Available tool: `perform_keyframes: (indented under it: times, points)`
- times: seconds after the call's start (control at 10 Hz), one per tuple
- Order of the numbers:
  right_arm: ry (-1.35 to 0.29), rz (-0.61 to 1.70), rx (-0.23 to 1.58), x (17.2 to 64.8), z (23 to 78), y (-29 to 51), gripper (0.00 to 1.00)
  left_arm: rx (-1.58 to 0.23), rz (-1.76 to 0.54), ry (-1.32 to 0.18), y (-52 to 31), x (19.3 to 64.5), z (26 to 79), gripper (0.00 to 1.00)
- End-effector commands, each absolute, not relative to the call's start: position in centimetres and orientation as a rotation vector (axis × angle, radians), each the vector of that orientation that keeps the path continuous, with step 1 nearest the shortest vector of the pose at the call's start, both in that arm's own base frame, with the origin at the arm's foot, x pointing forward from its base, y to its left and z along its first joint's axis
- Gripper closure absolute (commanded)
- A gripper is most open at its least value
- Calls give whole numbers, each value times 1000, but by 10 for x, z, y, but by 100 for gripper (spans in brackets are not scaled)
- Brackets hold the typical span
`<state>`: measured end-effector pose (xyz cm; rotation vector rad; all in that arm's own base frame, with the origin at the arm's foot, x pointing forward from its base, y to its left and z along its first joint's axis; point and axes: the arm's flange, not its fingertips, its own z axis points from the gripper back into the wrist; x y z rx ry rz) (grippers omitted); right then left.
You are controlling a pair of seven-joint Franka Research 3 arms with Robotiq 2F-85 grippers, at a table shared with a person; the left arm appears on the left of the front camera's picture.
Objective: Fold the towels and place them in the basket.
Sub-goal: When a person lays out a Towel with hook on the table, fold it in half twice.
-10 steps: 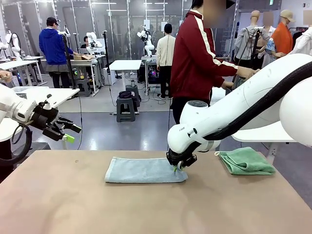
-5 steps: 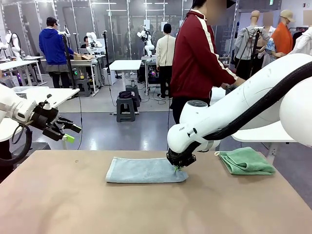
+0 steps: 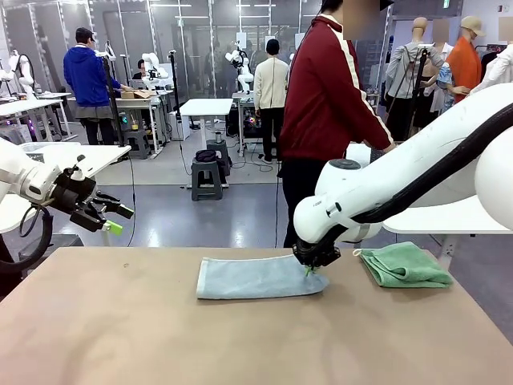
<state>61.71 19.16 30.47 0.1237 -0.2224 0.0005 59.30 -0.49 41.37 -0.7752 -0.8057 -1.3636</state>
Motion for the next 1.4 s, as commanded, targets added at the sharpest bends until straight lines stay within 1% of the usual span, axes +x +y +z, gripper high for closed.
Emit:
perform_keyframes:
  times: [0.0, 0.2, 0.5, 0.7, 0.8, 1.0, 1.3]
  points:
    - [-222, 42, 114, 606, 318, 190, 100, -768, -1364, -809, -6, 592, 416, 0]
    - [-230, 84, 83, 602, 343, 202, 100, -768, -1364, -809, -6, 592, 416, 0]
    - [-260, 118, -6, 585, 403, 242, 100, -768, -1364, -809, -6, 592, 416, 0]
    - [-278, 127, -65, 577, 432, 285, 100, -768, -1364, -809, -6, 592, 416, 0]
    - [-260, 128, -78, 573, 439, 309, 100, -768, -1364, -809, -6, 592, 416, 0]
    - [-226, 80, -85, 566, 439, 358, 100, -768, -1364, -809, -6, 592, 416, 0]
    - [-162, -82, -130, 561, 409, 414, 100, -768, -1364, -809, -6, 592, 416, 0]
